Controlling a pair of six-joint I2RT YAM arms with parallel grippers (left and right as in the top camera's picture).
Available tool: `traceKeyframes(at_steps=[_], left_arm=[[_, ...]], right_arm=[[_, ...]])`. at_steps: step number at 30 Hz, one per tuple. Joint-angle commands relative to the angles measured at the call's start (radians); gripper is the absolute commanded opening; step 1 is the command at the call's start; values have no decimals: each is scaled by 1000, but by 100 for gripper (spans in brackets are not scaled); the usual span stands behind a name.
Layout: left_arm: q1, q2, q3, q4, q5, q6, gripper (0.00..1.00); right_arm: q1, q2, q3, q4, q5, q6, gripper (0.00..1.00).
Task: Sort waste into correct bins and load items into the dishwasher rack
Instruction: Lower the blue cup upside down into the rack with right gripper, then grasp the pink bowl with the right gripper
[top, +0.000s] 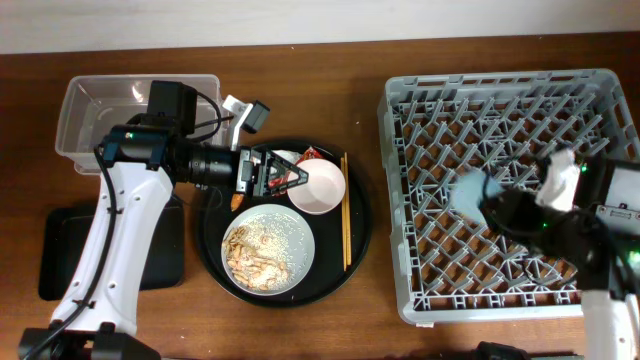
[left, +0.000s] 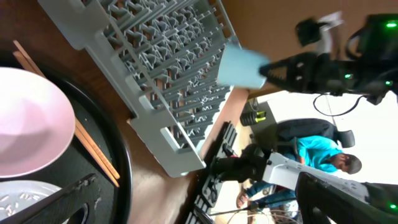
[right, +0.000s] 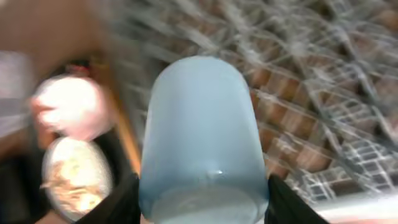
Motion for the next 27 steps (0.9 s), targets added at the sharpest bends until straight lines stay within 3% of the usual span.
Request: traceKeyframes(at_steps=[1, 6, 8, 10, 12, 16, 21, 27], left_arm=[[-4, -12, 10, 7, -4, 9, 99], [-4, -12, 10, 7, -4, 9, 99], [-4, -12, 10, 6, -4, 9, 99], [-4, -12, 10, 6, -5, 9, 99], [-4, -12, 10, 6, -4, 9, 99], [-4, -12, 10, 10, -64, 9, 99], [-4, -12, 10, 23, -145, -11, 99], [8, -32, 53, 34, -445, -188, 99]], right_arm=[[-27, 74, 9, -66, 263, 62, 45], [-25, 200, 9, -107, 279, 62, 46], [-25, 230, 9, -109, 279, 62, 52], [-25, 258, 9, -106, 273, 61, 69], [-25, 258, 14, -93, 243, 40, 75], [-24, 203, 76, -89, 198, -9, 76], [48, 69, 124, -28, -9, -109, 74], [363, -1, 119, 75, -76, -91, 61]])
